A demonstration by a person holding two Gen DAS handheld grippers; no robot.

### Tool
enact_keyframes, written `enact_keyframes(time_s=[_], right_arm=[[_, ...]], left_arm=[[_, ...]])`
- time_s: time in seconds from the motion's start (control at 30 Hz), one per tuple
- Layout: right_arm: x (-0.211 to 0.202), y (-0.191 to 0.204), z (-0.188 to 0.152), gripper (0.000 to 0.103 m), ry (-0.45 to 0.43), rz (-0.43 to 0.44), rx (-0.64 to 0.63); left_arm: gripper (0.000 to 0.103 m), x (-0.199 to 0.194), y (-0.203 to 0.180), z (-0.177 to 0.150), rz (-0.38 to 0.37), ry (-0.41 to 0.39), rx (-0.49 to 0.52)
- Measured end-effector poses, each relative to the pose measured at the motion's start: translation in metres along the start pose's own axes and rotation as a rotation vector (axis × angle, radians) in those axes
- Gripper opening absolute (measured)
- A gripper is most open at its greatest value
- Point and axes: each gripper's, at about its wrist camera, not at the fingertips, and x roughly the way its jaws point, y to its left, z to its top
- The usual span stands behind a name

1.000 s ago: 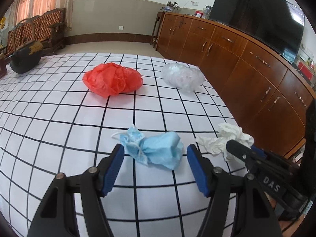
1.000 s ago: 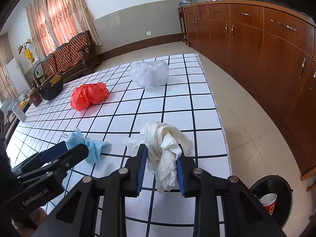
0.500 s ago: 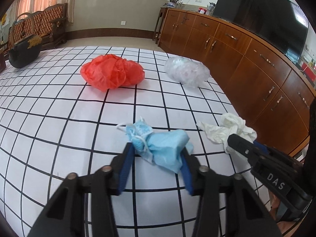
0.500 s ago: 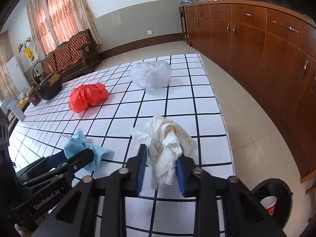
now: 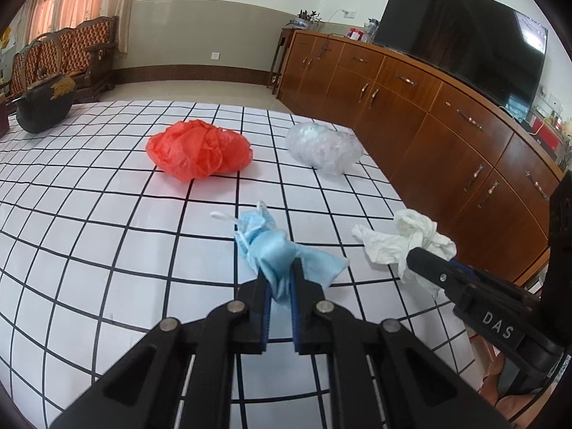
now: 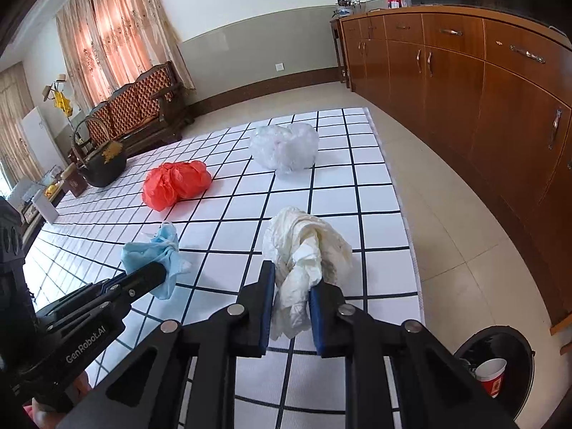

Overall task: Collect trash
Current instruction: 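Carry the blue mask and white tissue over the black bin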

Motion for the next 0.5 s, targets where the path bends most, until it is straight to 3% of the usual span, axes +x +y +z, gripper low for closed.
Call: enact_keyframes(time_s=[0.5], right_arm=[[-0.038,-0.015,-0.012,0.02,-0.038,0.02,-0.009]], left_arm=[[0.01,-0.023,-0.019,-0.004,-0.036,-0.038,0.058]])
